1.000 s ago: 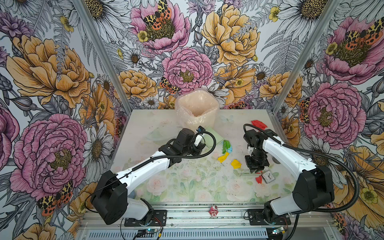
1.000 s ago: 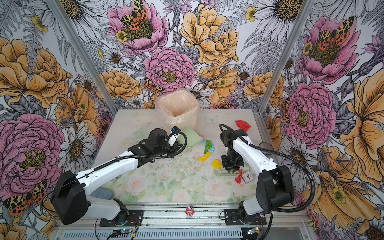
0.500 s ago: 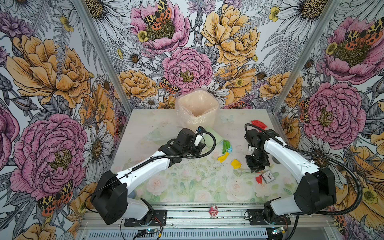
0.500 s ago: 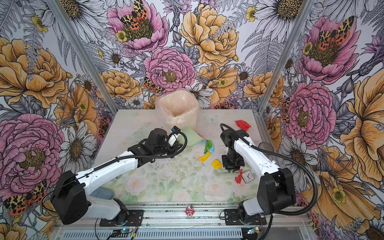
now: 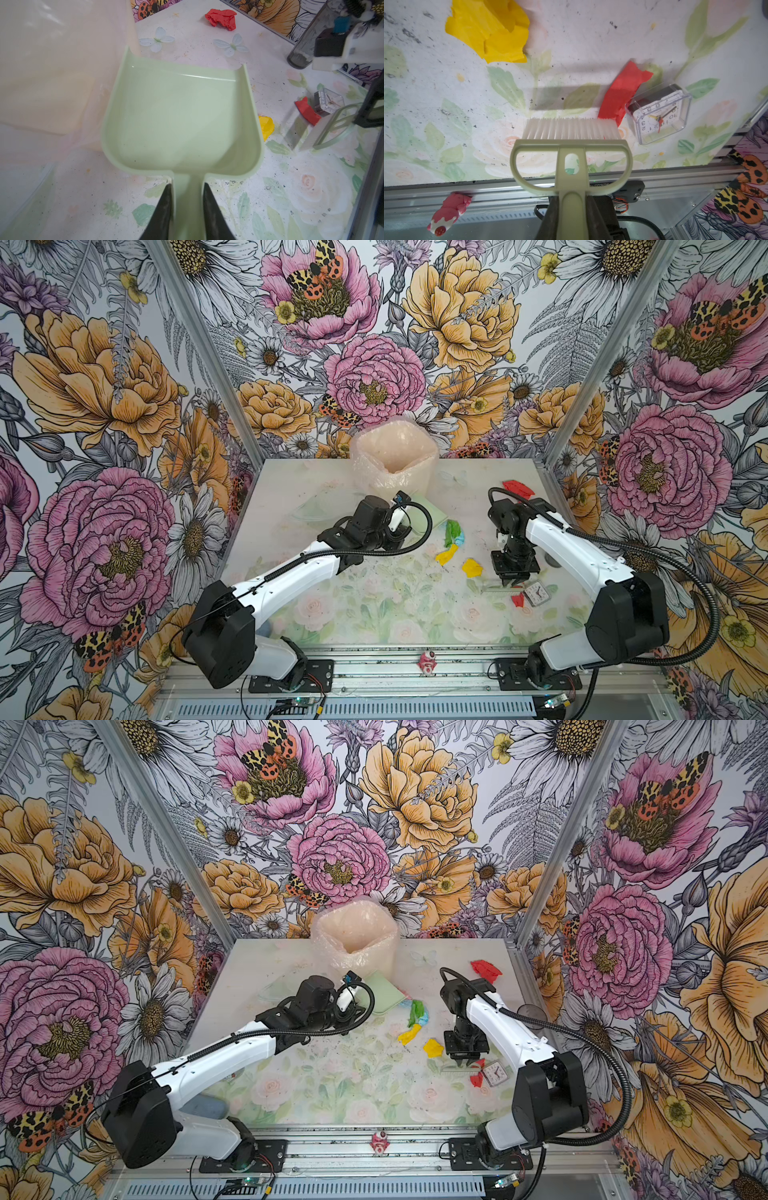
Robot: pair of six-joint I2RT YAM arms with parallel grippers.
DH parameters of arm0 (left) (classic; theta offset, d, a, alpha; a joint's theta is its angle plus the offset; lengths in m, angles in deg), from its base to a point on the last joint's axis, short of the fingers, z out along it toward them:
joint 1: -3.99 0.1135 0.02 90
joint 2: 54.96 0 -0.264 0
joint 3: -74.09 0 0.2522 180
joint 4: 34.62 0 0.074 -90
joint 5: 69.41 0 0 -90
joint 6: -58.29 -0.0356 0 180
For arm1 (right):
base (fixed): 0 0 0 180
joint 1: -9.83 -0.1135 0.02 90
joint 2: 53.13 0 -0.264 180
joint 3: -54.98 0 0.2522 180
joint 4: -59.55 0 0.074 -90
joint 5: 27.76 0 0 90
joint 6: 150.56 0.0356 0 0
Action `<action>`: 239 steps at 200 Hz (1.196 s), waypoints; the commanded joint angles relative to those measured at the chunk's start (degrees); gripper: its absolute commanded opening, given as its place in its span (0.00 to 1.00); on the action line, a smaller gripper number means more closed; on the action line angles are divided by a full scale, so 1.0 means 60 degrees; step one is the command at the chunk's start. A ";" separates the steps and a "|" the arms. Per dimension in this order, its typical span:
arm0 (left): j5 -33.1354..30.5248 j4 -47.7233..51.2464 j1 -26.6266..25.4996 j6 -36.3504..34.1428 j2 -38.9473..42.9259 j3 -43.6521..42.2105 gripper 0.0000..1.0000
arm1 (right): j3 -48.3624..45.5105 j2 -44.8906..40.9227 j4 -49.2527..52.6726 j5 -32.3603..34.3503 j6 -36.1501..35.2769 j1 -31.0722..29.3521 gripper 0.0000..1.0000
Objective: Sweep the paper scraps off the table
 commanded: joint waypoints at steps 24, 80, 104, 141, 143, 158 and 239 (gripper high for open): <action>-0.0277 0.0061 -0.0030 0.0095 0.0044 0.0192 0.00 | 0.0997 0.0678 -0.0808 -0.0055 -0.0367 0.0032 0.00; -0.0366 0.0027 -0.0072 0.0142 0.0138 0.0036 0.00 | 0.1928 0.1468 -0.1973 -0.0623 -0.0500 -0.0060 0.00; -0.0433 -0.0001 -0.0093 0.0160 0.0345 -0.0142 0.00 | 0.1976 0.1050 -0.1780 -0.0418 -0.0205 -0.0125 0.00; -0.0321 -0.0259 -0.0070 0.0065 0.0444 -0.0241 0.00 | 0.1386 -0.0413 -0.0420 0.0311 0.0676 -0.0222 0.00; -0.0299 -0.0282 -0.0057 0.0058 0.0441 -0.0240 0.00 | 0.1337 -0.0482 -0.0326 0.0361 0.0739 -0.0224 0.00; -0.0081 -0.0490 -0.0035 0.0042 0.0382 -0.0278 0.00 | 0.0943 -0.1051 0.0286 0.0579 0.1201 -0.0197 0.00; 0.0692 -0.0632 0.0414 -0.0249 0.0059 -0.0211 0.00 | -0.1262 -0.1395 -0.0734 0.0144 0.2237 -0.0040 0.00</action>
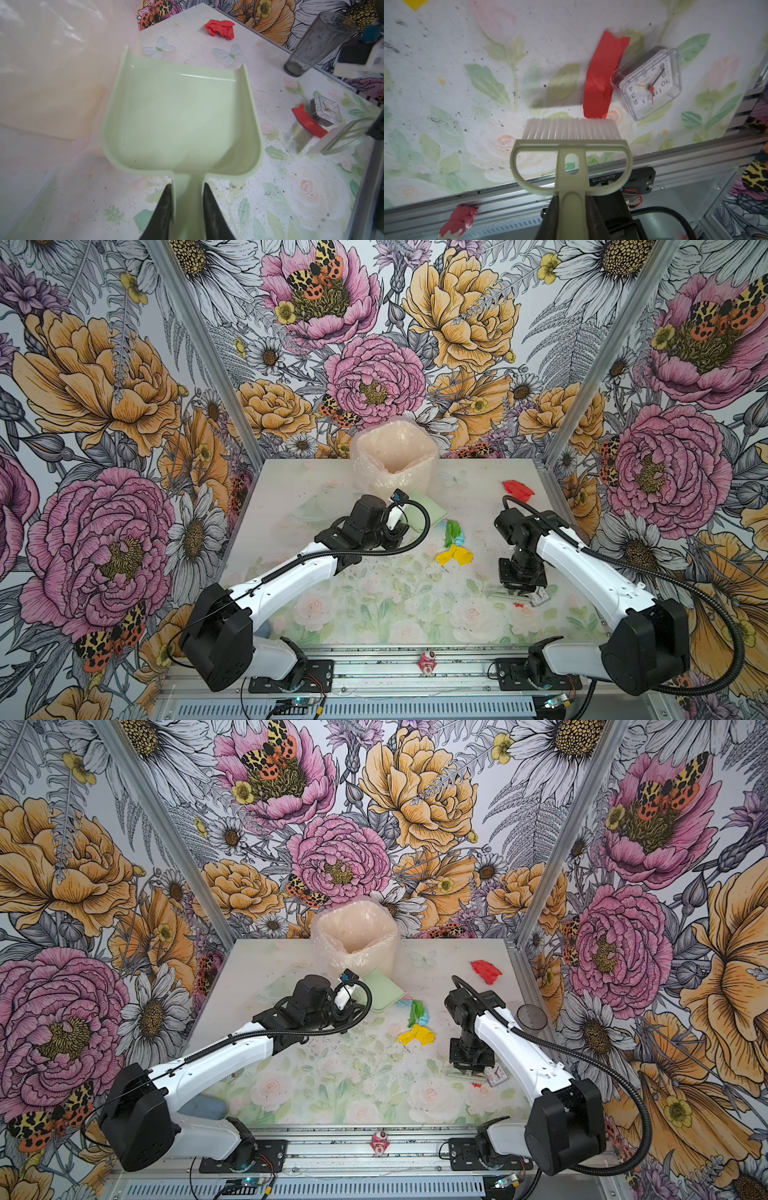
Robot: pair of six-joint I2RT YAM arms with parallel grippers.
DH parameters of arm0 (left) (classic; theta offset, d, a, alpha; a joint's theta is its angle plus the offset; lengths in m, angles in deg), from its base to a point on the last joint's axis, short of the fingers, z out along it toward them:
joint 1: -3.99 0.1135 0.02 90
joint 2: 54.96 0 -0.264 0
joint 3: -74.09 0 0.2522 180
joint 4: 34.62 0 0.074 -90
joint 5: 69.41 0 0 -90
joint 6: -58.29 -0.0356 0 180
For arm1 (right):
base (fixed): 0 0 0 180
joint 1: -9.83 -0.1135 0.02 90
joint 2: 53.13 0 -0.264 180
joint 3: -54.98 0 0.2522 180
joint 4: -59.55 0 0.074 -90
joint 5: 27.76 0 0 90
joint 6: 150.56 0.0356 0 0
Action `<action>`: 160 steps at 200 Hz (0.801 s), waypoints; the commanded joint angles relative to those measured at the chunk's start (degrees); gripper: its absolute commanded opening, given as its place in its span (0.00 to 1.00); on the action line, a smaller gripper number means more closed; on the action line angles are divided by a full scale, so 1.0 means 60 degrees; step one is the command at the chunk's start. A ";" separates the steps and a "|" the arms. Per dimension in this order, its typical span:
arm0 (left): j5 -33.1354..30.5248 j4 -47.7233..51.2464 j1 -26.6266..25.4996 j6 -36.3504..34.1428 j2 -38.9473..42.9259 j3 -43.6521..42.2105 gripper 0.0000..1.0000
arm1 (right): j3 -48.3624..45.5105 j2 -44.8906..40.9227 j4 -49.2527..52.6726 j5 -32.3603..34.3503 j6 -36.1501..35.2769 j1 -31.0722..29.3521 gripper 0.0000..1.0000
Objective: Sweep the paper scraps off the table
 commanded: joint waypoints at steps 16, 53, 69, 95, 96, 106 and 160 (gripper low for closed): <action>0.0467 -0.0251 0.0253 -0.0221 -0.0050 -0.0085 0.00 | -0.0150 0.0346 -0.1089 -0.0122 0.0173 0.0202 0.00; 0.0448 -0.0198 0.0290 -0.0144 -0.0086 -0.0043 0.00 | 0.0073 0.1072 -0.2030 -0.0346 -0.0589 0.0689 0.00; 0.0388 -0.0205 0.0281 -0.0072 -0.0086 -0.0043 0.00 | 0.0384 0.1490 -0.2324 -0.0369 -0.0968 0.0865 0.00; 0.0316 -0.0177 0.0254 0.0013 -0.0089 -0.0028 0.00 | 0.1251 0.2271 -0.2733 -0.0626 -0.1571 0.1059 0.00; 0.0312 -0.0176 0.0257 0.0017 -0.0087 -0.0028 0.00 | 0.1268 0.2294 -0.2761 -0.0645 -0.1602 0.1067 0.00; 0.0254 -0.0136 0.0245 0.0037 -0.0086 -0.0003 0.00 | 0.1633 0.2568 -0.2984 -0.0867 -0.1824 0.1112 0.00; -0.0040 0.0040 0.0137 0.0196 0.0045 -0.0013 0.00 | 0.3980 0.3607 -0.3491 -0.0573 -0.2200 0.1410 0.00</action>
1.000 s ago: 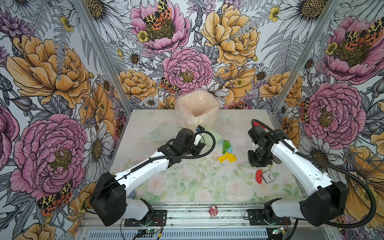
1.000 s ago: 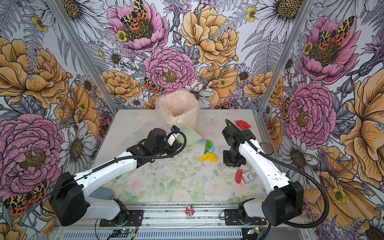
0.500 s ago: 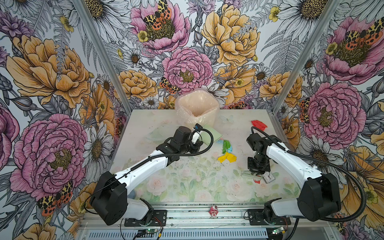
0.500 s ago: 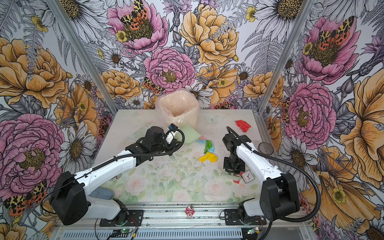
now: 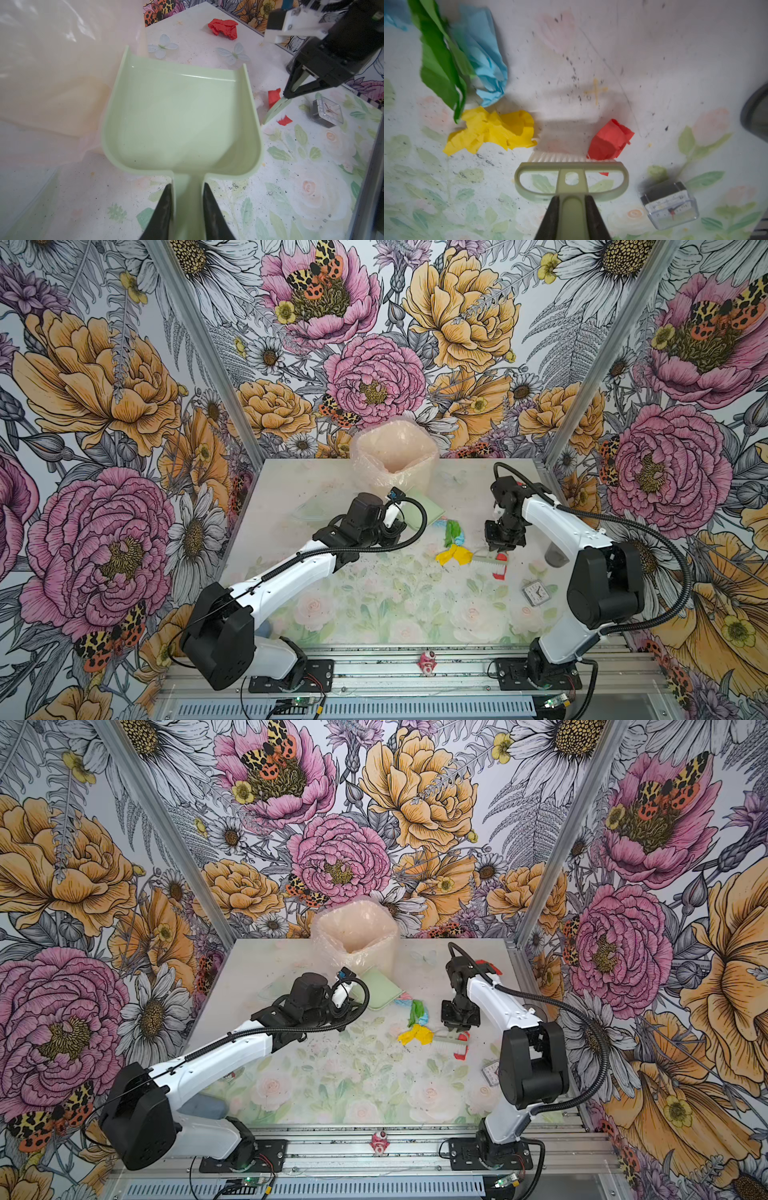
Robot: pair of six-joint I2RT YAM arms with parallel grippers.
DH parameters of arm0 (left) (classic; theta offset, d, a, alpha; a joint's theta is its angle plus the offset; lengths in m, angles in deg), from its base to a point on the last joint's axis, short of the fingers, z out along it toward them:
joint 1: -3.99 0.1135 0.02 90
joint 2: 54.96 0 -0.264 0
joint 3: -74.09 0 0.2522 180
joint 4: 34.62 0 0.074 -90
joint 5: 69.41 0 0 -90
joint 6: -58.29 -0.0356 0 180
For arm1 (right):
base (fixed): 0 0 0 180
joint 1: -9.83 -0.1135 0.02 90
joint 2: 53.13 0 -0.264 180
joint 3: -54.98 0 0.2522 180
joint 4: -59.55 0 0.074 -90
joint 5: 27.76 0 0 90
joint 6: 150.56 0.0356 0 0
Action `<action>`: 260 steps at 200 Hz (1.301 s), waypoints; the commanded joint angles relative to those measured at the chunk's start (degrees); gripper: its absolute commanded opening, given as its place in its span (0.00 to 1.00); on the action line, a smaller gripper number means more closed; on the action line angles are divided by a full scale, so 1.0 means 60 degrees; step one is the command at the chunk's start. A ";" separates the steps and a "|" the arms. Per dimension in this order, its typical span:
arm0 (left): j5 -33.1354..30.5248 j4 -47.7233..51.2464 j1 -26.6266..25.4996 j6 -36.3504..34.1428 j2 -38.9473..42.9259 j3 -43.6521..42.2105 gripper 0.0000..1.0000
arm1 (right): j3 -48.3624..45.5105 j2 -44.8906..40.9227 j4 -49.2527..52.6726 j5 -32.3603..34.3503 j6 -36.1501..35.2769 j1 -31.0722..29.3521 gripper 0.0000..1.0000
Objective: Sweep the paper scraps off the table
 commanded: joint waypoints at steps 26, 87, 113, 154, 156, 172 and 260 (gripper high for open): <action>-0.0369 0.0157 -0.0170 0.0200 0.0147 -0.0058 0.00 | 0.1306 -0.0171 -0.0561 0.0412 -0.0397 0.0234 0.00; -0.0380 0.0141 -0.0275 0.0225 0.0084 -0.0043 0.00 | 0.0876 -0.1213 -0.0757 0.1289 0.0145 0.0760 0.00; -0.0355 0.0159 -0.0354 0.0230 0.0027 -0.0018 0.00 | 0.0990 -0.1588 -0.1854 0.1408 0.0914 0.1104 0.00; -0.0475 0.0172 -0.0481 0.0266 0.0214 -0.0238 0.00 | 0.1197 -0.1412 -0.3186 0.1827 0.1856 0.1474 0.00; -0.0478 0.0172 -0.0489 0.0271 0.0221 -0.0253 0.00 | 0.1216 -0.1376 -0.3248 0.1844 0.1890 0.1498 0.00; -0.0534 0.0172 -0.0503 0.0319 0.0303 -0.0337 0.00 | 0.1410 -0.1024 -0.3529 0.2680 0.2470 0.1540 0.00; -0.0714 0.0282 -0.0588 0.0533 0.0620 -0.0770 0.00 | 0.2726 0.1218 -0.4744 0.4437 0.3655 0.1521 0.00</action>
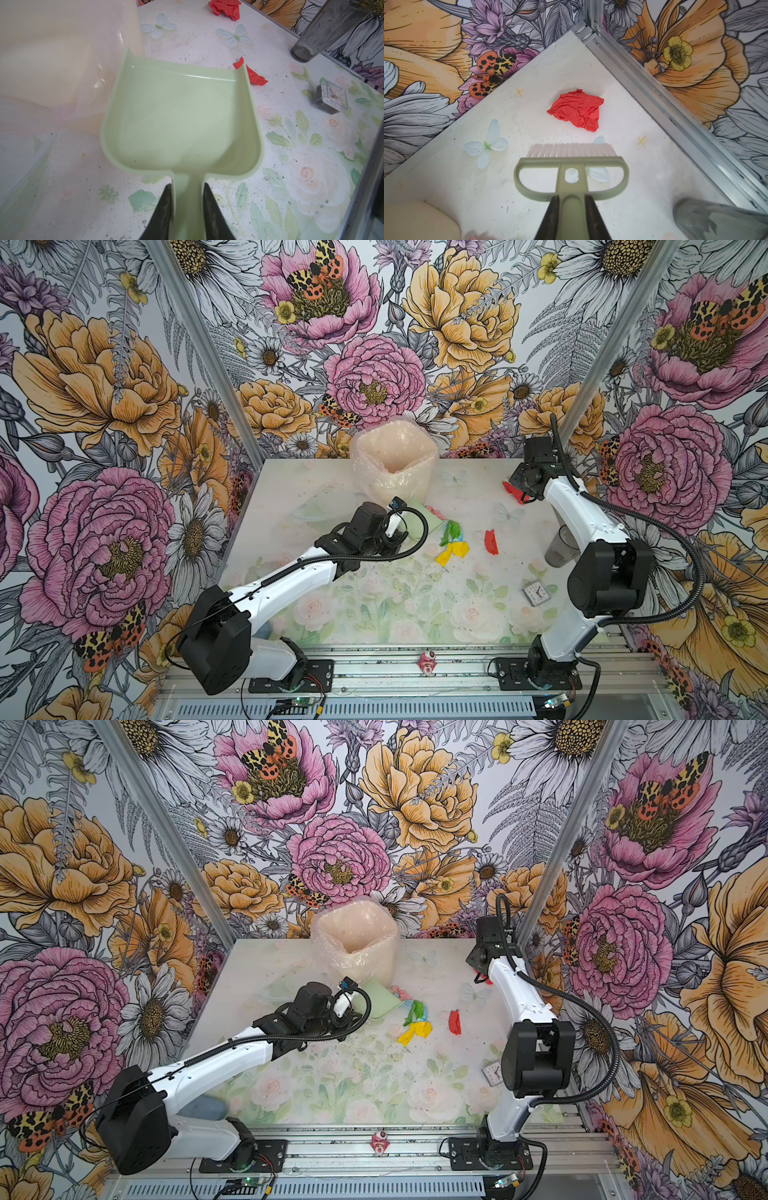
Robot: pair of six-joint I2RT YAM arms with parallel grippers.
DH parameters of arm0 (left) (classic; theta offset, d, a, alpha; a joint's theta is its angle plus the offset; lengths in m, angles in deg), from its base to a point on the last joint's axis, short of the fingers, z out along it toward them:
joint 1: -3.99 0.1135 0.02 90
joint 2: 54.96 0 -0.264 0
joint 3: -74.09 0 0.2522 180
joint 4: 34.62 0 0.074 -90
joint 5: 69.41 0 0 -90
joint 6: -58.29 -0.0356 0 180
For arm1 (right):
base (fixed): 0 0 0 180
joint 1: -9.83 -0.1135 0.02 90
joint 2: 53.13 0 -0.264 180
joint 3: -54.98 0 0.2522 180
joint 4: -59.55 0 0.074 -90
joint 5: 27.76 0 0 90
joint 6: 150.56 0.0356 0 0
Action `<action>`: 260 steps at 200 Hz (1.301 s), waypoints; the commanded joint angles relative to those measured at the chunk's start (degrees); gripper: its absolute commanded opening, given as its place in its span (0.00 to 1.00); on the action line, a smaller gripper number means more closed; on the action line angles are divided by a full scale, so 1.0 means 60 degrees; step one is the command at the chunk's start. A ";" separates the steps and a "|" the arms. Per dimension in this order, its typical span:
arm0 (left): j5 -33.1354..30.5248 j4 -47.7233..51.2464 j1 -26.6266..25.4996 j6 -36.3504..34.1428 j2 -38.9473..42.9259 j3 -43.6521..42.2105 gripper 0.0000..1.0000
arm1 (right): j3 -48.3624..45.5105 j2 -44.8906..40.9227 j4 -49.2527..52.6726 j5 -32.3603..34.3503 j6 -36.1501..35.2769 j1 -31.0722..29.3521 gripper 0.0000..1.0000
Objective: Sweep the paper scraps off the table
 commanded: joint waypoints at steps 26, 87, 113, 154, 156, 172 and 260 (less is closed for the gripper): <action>-0.0273 -0.0013 -0.0115 0.0312 0.0397 -0.0282 0.00 | 0.1527 0.1639 -0.0622 0.1702 0.0616 -0.0010 0.00; -0.0207 -0.0060 -0.0155 0.0268 0.0148 -0.0274 0.00 | 0.2654 0.3367 -0.0403 0.1375 0.0368 0.0044 0.00; -0.0153 -0.0057 -0.0149 0.0267 0.0034 -0.0251 0.00 | 0.2699 0.3688 -0.0323 0.1001 0.0125 0.0056 0.00; -0.0130 -0.0089 -0.0166 0.0224 -0.0164 -0.0149 0.00 | 0.2416 0.3708 -0.0313 0.0467 -0.0208 0.0052 0.00; -0.0114 -0.0087 -0.0160 0.0224 -0.0170 -0.0143 0.00 | 0.2399 0.3693 -0.0315 0.0427 -0.0233 0.0052 0.00; -0.0096 -0.0086 -0.0164 0.0224 -0.0252 -0.0097 0.00 | 0.2165 0.3563 -0.0309 0.0094 -0.0256 0.0056 0.00; 0.0065 -0.0130 -0.0147 0.0151 -0.0521 0.0005 0.00 | -0.0676 0.0926 -0.0308 -0.0964 -0.0497 -0.0878 0.00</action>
